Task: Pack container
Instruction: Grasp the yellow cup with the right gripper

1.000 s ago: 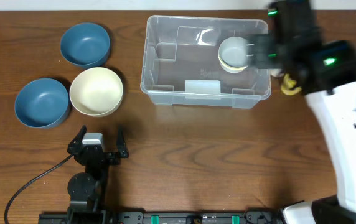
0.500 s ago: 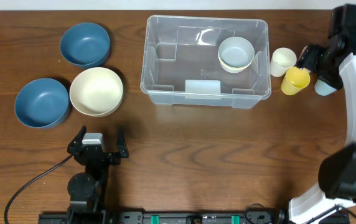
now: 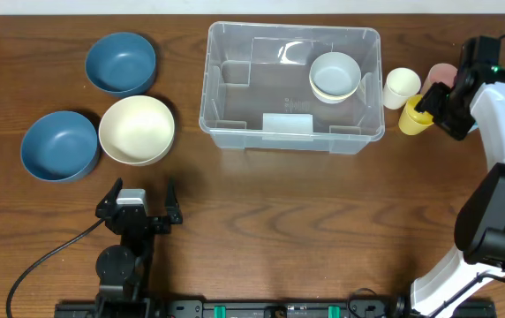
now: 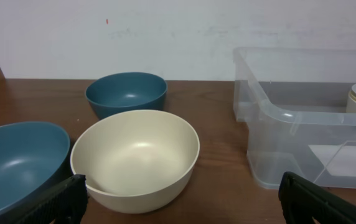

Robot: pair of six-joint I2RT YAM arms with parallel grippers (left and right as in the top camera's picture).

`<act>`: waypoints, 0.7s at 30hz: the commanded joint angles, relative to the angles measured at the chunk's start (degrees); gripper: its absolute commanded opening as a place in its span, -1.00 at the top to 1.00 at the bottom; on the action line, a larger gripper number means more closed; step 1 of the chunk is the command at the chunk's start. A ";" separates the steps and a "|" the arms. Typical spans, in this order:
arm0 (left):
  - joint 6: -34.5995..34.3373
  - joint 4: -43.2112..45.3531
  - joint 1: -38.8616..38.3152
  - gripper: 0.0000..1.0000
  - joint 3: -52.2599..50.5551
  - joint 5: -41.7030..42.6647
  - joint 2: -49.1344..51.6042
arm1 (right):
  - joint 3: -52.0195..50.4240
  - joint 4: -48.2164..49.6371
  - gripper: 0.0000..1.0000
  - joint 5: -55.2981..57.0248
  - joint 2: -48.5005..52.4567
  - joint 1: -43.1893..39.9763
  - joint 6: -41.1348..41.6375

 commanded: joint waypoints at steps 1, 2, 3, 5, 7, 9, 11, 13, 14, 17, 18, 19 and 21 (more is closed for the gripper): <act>0.55 -2.01 0.33 -0.96 -1.27 -0.48 -0.33 | -3.23 2.56 -0.31 -0.35 0.81 -0.61 0.59; 0.55 -2.01 0.33 -0.96 -1.27 -0.48 -0.33 | -4.24 3.72 -0.26 -0.33 0.83 -0.61 0.57; 0.55 -2.01 0.33 -0.96 -1.27 -0.48 -0.33 | -5.22 4.76 -0.21 -0.33 0.83 -0.61 0.57; 0.55 -2.01 0.33 -0.96 -1.27 -0.48 -0.33 | -6.56 6.12 -0.06 -0.33 0.83 -0.61 0.57; 0.55 -2.01 0.33 -0.96 -1.27 -0.48 -0.33 | -7.39 7.06 0.10 -0.31 0.83 -0.61 0.57; 0.55 -1.99 0.33 -0.96 -1.27 -0.48 -0.33 | -7.41 7.10 0.36 -0.26 0.83 -0.66 0.55; 0.55 -2.01 0.33 -0.96 -1.27 -0.48 -0.33 | -7.41 7.10 0.67 -0.28 0.83 -0.68 0.55; 0.55 -2.01 0.33 -0.96 -1.27 -0.48 -0.33 | -7.41 6.86 0.91 -0.28 0.81 -0.70 0.52; 0.55 -2.01 0.33 -0.96 -1.27 -0.48 -0.33 | -7.41 6.56 0.97 -0.28 0.81 -0.70 0.52; 0.55 -2.01 0.33 -0.96 -1.27 -0.48 -0.33 | -7.39 5.22 0.97 -0.31 0.68 -0.70 0.22; 0.55 -2.01 0.33 -0.96 -1.27 -0.48 -0.33 | -7.39 4.76 0.97 -0.31 0.48 -0.70 -0.28; 0.55 -2.01 0.33 -0.96 -1.27 -0.48 -0.33 | -7.34 4.17 0.98 -0.31 0.22 -0.70 -0.59; 0.55 -2.01 0.33 -0.96 -1.27 -0.48 -0.33 | -7.21 2.71 0.98 -0.31 -0.94 -0.72 -1.03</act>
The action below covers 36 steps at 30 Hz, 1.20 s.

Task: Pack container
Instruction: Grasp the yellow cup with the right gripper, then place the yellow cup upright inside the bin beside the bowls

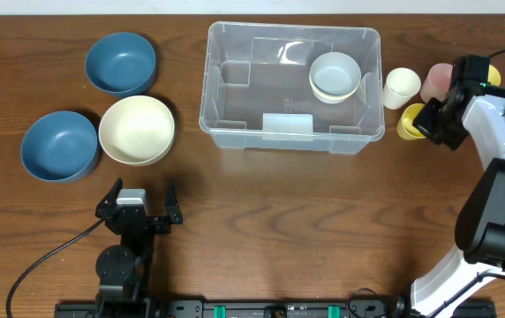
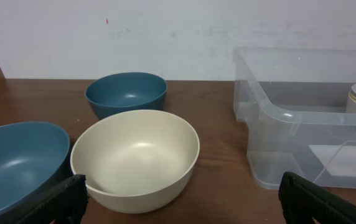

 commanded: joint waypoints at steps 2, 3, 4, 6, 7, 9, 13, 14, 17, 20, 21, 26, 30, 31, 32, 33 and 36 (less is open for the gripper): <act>0.52 -2.01 0.33 -0.96 -1.27 -0.48 -0.33 | -0.04 -2.91 0.97 0.48 -3.54 -0.33 -1.36; 0.55 -1.99 0.33 -0.96 -1.27 -0.48 -0.33 | -0.04 -3.58 0.98 0.48 -5.27 -0.33 -1.33; 0.55 -2.01 0.33 -0.96 -1.27 -0.48 -0.33 | -0.04 -4.13 0.97 0.48 -7.06 -0.33 -1.36; 0.55 -2.01 0.33 -0.96 -1.27 -0.48 -0.33 | -0.04 -5.42 0.97 0.48 -11.98 -0.31 -1.38; 0.55 -2.01 0.33 -0.96 -1.27 -0.48 -0.33 | -0.04 -5.81 0.97 0.48 -14.27 -0.31 -1.55; 0.55 -2.01 0.33 -0.96 -1.27 -0.48 -0.33 | -0.04 -6.32 0.97 0.46 -20.04 -0.28 -2.51; 0.55 -2.01 0.33 -0.96 -1.27 -0.48 -0.33 | -0.04 -5.53 0.98 -3.74 -31.04 0.17 -5.92; 0.55 -2.01 0.33 -0.96 -1.27 -0.48 -0.33 | -0.04 -4.83 0.97 -5.11 -33.53 0.57 -6.82; 0.55 -2.01 0.33 -0.96 -1.27 -0.48 -0.33 | -0.04 -1.77 0.98 -8.94 -39.87 3.28 -9.07; 0.55 -2.01 0.33 -0.96 -1.27 -0.48 -0.33 | -0.04 0.90 0.97 -9.38 -42.77 8.07 -9.60; 0.55 -2.01 0.33 -0.96 -1.27 -0.48 -0.33 | -0.04 1.66 0.97 -9.31 -42.91 10.08 -9.73; 0.55 -2.01 0.33 -0.96 -1.27 -0.48 -0.33 | -0.07 4.87 0.97 -5.68 -39.82 20.06 -9.90; 0.55 -2.01 0.33 -0.96 -1.27 -0.48 -0.33 | -0.07 6.58 0.98 -1.31 -34.05 26.67 -10.12; 0.55 -2.01 0.33 -0.96 -1.27 -0.48 -0.33 | -0.07 7.06 0.97 0.02 -31.78 28.17 -10.10; 0.55 -1.99 0.33 -0.95 -1.27 -0.48 -0.33 | -0.07 7.37 0.97 0.79 -30.29 28.98 -10.12; 0.55 -2.01 0.33 -0.96 -1.27 -0.48 -0.33 | -0.07 7.91 0.97 1.62 -28.17 29.90 -10.10; 0.55 -2.01 0.33 -0.96 -1.27 -0.48 -0.33 | -0.07 9.75 0.98 2.82 -21.88 31.47 -10.54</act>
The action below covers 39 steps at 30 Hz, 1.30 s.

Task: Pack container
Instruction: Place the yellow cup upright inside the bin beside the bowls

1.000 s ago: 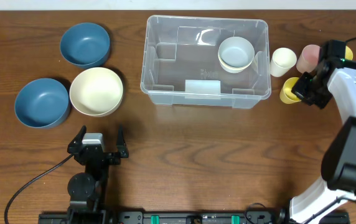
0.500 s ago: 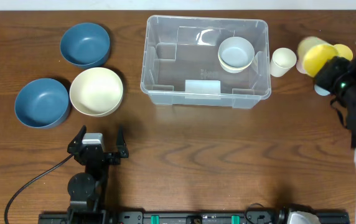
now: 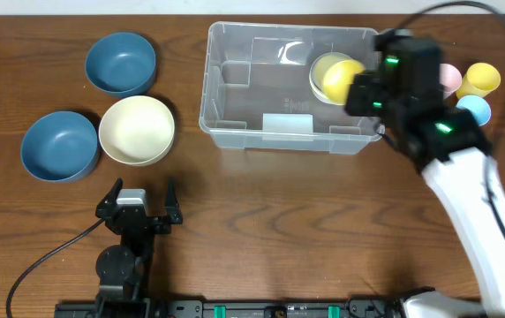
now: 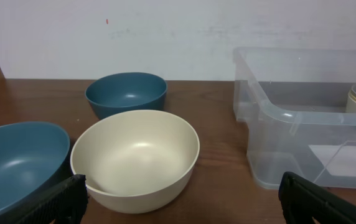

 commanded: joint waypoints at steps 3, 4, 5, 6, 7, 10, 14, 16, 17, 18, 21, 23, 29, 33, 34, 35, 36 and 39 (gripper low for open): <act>0.52 -2.01 0.33 -0.96 -1.27 -0.48 -0.33 | 0.07 1.88 0.97 4.33 9.64 1.64 -1.20; 0.52 -2.01 0.33 -0.96 -1.27 -0.48 -0.33 | 0.07 1.88 0.98 4.57 11.37 1.62 -1.18; 0.52 -2.01 0.33 -0.96 -1.27 -0.48 -0.33 | 0.07 1.70 0.97 4.79 12.70 1.62 -1.18; 0.52 -1.99 0.33 -0.96 -1.27 -0.48 -0.33 | 0.07 1.36 0.98 5.16 13.92 1.57 -1.16; 0.52 -2.01 0.33 -0.96 -1.27 -0.48 -0.33 | 0.07 0.90 0.98 5.64 15.26 1.57 -0.92; 0.52 -2.01 0.33 -0.96 -1.27 -0.48 -0.33 | 0.07 -0.74 0.97 6.08 18.23 1.57 -0.46; 0.52 -2.01 0.33 -0.96 -1.27 -0.48 -0.33 | 0.07 -2.21 0.97 5.99 20.74 1.57 -0.52; 0.52 -2.01 0.33 -0.96 -1.27 -0.48 -0.33 | 0.07 -2.45 0.97 6.01 21.68 1.57 -0.52; 0.52 -2.01 0.33 -0.96 -1.27 -0.48 -0.33 | 0.04 -2.47 0.97 6.03 22.05 1.57 -0.50; 0.52 -1.99 0.33 -0.96 -1.27 -0.48 -0.33 | 0.04 -2.32 0.97 6.05 22.58 1.57 -0.50; 0.52 -2.01 0.33 -0.96 -1.27 -0.48 -0.33 | 0.04 -1.57 0.97 6.21 23.71 1.57 -0.50; 0.52 -1.99 0.33 -0.96 -1.27 -0.48 -0.33 | 0.04 -1.09 0.97 6.23 24.55 1.57 -0.48; 0.52 -1.99 0.33 -0.96 -1.27 -0.48 -0.33 | 0.04 0.00 0.97 6.67 27.26 1.51 -0.31; 0.52 -1.99 0.33 -0.96 -1.27 -0.48 -0.33 | 0.04 0.48 0.58 6.69 27.85 1.53 -0.37; 0.52 -2.01 0.33 -0.96 -1.27 -0.48 -0.33 | 0.04 0.76 0.48 6.67 27.85 1.51 -0.42; 0.52 -2.01 0.33 -0.96 -1.27 -0.48 -0.33 | 0.07 1.18 0.37 6.67 27.85 1.51 -0.72; 0.52 -2.01 0.33 -0.96 -1.27 -0.48 -0.33 | 0.09 1.57 0.31 6.62 27.82 1.53 -1.07; 0.52 -2.01 0.33 -0.96 -1.27 -0.48 -0.33 | 0.83 1.73 0.24 6.62 27.82 1.53 -1.68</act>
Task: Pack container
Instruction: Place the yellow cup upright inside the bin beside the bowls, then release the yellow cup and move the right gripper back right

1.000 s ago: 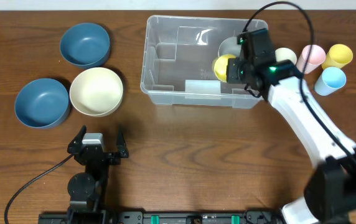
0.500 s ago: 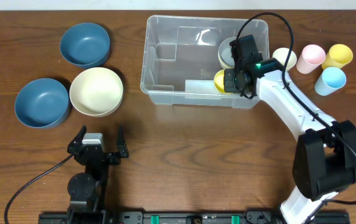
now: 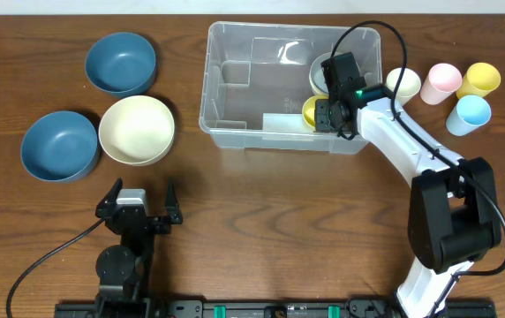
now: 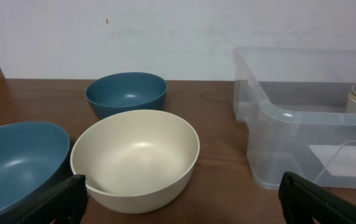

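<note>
The clear plastic container (image 3: 235, 132) stands at the table's middle back. Inside, at its right, lies a white bowl (image 3: 320, 72), half hidden by my right arm. My right gripper (image 3: 326, 113) reaches down into the container's front right corner, shut on a yellow cup (image 3: 312, 110). To the right of the container stand a cream cup (image 3: 403, 81), a pink cup (image 3: 440, 81), a second yellow cup (image 3: 482, 78) and a blue cup (image 3: 470, 114). My left gripper (image 3: 138, 205) rests open near the front edge, holding nothing.
Left of the container sit a blue bowl (image 3: 120, 62), another blue bowl (image 3: 58, 146) and a cream bowl (image 3: 136, 130). The left wrist view shows the cream bowl (image 4: 134, 158) close ahead and the container's wall (image 4: 290, 118) to its right.
My right gripper with the yellow cup was over the white bowl in the container. It is now lower and nearer the front wall, in front of that bowl. The left arm is unchanged.
My right gripper was at a yellow cup on the table right of the container, and still there a moment later. Then it held that cup above the white bowl inside the container. Now the cup is down in the container's front right corner.
</note>
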Robot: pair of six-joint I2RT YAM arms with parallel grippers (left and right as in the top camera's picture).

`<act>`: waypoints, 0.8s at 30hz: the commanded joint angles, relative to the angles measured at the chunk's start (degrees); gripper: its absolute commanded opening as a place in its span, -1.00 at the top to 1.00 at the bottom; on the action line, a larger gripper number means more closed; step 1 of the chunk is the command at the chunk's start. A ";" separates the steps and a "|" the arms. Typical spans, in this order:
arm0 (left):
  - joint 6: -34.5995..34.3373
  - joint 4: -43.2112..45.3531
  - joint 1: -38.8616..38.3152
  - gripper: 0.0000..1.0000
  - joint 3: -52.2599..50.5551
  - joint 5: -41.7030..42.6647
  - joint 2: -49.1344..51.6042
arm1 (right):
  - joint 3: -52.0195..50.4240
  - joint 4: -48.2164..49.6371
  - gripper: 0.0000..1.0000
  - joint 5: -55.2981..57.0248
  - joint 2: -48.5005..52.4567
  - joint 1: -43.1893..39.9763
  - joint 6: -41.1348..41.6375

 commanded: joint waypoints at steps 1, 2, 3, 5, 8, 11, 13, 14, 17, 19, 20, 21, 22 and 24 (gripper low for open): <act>0.55 -2.01 0.33 -0.96 -1.27 -0.46 -0.33 | 1.29 0.11 0.23 0.55 0.72 0.20 -1.55; 0.55 -2.01 0.33 -0.96 -1.27 -0.46 -0.33 | 1.81 -0.13 0.22 0.57 0.63 0.17 -1.55; 0.55 -2.01 0.33 -0.96 -1.27 -0.46 -0.33 | 2.62 -0.46 0.22 0.59 0.63 0.17 -1.64; 0.55 -2.01 0.33 -0.96 -1.27 -0.46 -0.33 | 4.76 -1.77 0.22 0.61 0.55 0.17 -1.97; 0.55 -1.99 0.33 -0.96 -1.27 -0.46 -0.33 | 9.40 -4.79 0.20 0.61 0.42 0.15 -2.45; 0.55 -2.01 0.33 -0.96 -1.27 -0.46 -0.33 | 15.74 -9.49 0.13 0.63 0.20 0.07 -2.58; 0.55 -2.01 0.33 -0.96 -1.27 -0.46 -0.33 | 20.52 -13.14 0.10 0.68 0.02 -0.09 -2.58; 0.55 -1.99 0.33 -0.96 -1.27 -0.46 -0.33 | 22.69 -14.78 0.08 0.74 -0.04 -0.26 -2.58; 0.55 -2.01 0.33 -0.96 -1.27 -0.46 -0.33 | 29.86 -21.09 -0.04 2.43 -0.48 -1.44 -2.29; 0.52 -2.01 0.33 -0.96 -1.27 -0.46 -0.33 | 34.07 -25.81 -0.15 4.59 -0.55 -3.15 -1.42; 0.55 -2.01 0.33 -0.96 -1.27 -0.46 -0.33 | 36.00 -28.37 -0.16 6.05 -0.55 -4.50 -0.72; 0.55 -2.01 0.33 -0.96 -1.27 -0.46 -0.33 | 37.27 -30.40 -0.15 7.04 -0.55 -5.95 -0.04; 0.55 -2.01 0.33 -0.96 -1.27 -0.46 -0.33 | 38.32 -32.50 -0.16 7.54 -0.55 -7.91 0.66; 0.55 -2.01 0.33 -0.96 -1.27 -0.46 -0.33 | 39.12 -35.58 -0.17 7.32 -0.55 -12.24 2.01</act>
